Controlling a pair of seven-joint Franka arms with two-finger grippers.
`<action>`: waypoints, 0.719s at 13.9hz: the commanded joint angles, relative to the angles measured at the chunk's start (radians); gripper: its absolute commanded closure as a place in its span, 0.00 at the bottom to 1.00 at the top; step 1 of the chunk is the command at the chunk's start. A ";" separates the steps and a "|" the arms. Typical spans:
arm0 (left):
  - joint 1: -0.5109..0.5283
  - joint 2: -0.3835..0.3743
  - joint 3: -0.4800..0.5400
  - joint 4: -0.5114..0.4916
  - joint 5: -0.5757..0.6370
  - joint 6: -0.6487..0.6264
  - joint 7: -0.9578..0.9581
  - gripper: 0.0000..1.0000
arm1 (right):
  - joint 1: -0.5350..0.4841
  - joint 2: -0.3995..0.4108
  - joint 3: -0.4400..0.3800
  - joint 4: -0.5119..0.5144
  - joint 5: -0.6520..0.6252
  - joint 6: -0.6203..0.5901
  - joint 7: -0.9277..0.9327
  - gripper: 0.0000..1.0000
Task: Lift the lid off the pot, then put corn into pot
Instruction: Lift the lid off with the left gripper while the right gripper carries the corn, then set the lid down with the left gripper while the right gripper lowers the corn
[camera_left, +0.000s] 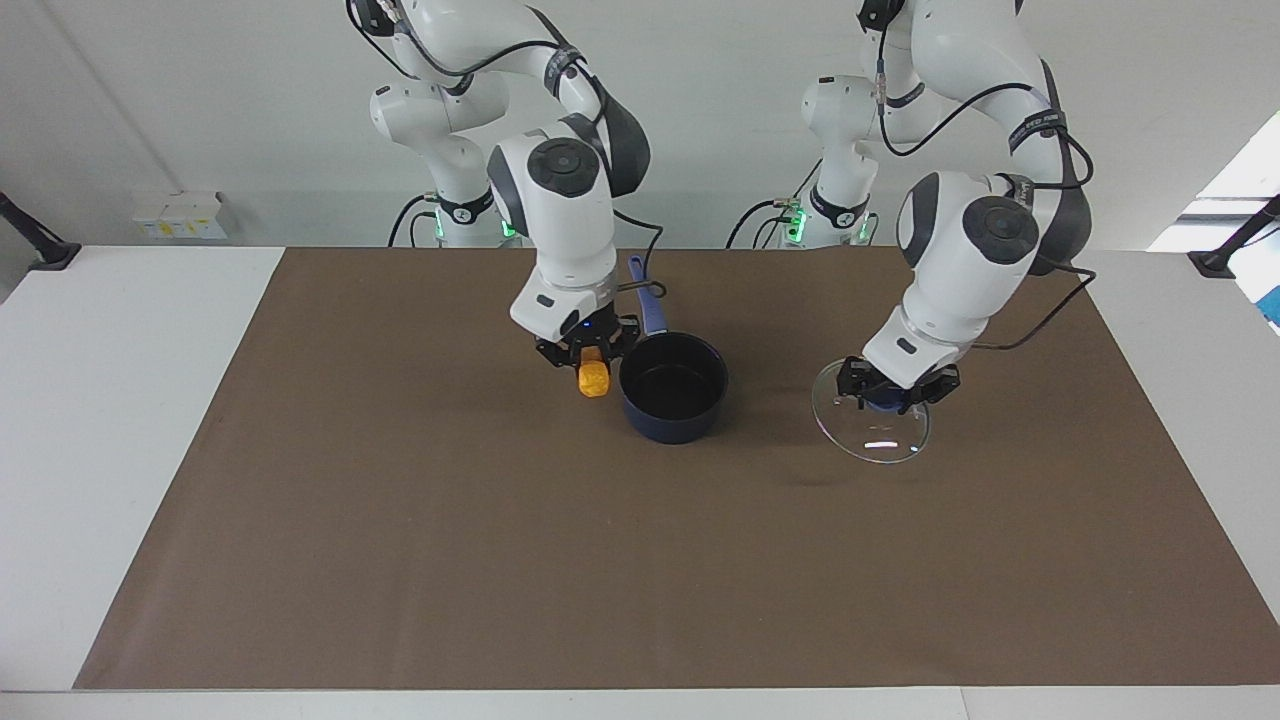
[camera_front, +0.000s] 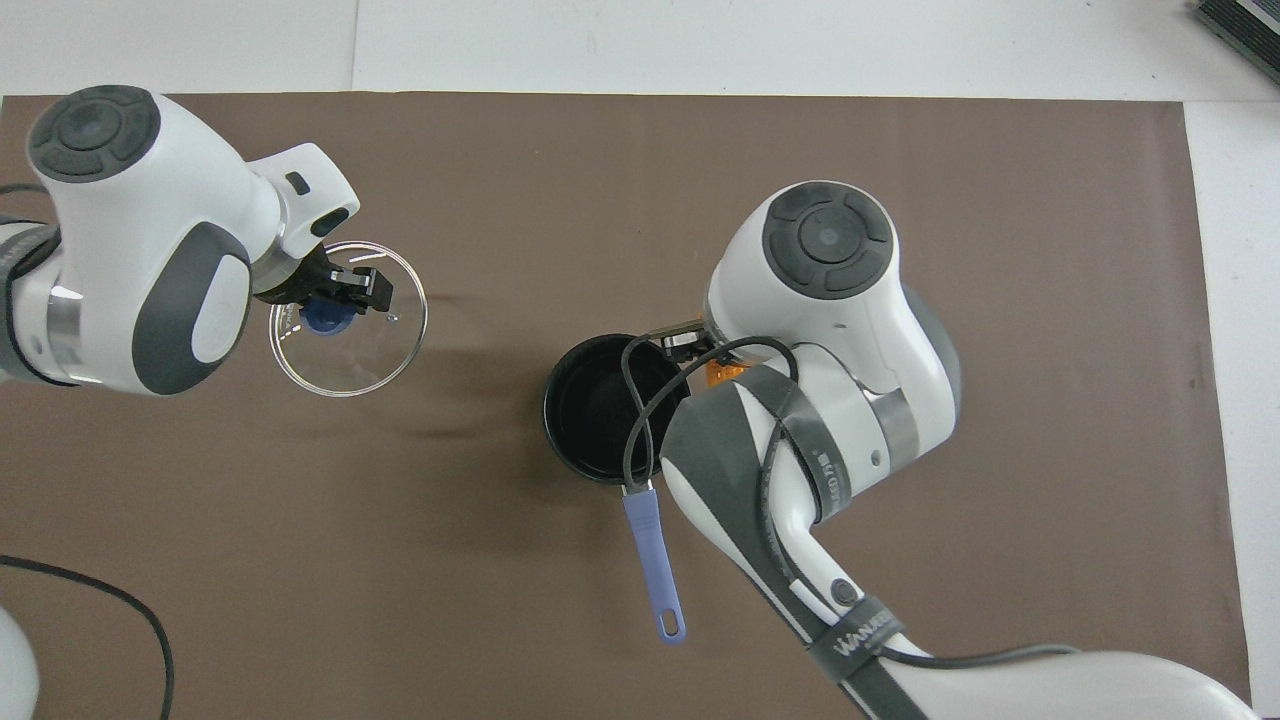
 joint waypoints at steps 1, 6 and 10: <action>0.065 -0.095 -0.010 -0.126 0.006 0.017 0.097 1.00 | 0.044 0.110 0.001 0.130 0.011 -0.004 0.059 1.00; 0.161 -0.161 -0.010 -0.277 0.006 0.134 0.247 1.00 | 0.107 0.174 0.002 0.138 -0.029 0.047 0.105 1.00; 0.164 -0.094 -0.010 -0.263 0.008 0.243 0.270 1.00 | 0.112 0.175 0.002 0.077 -0.026 0.085 0.094 1.00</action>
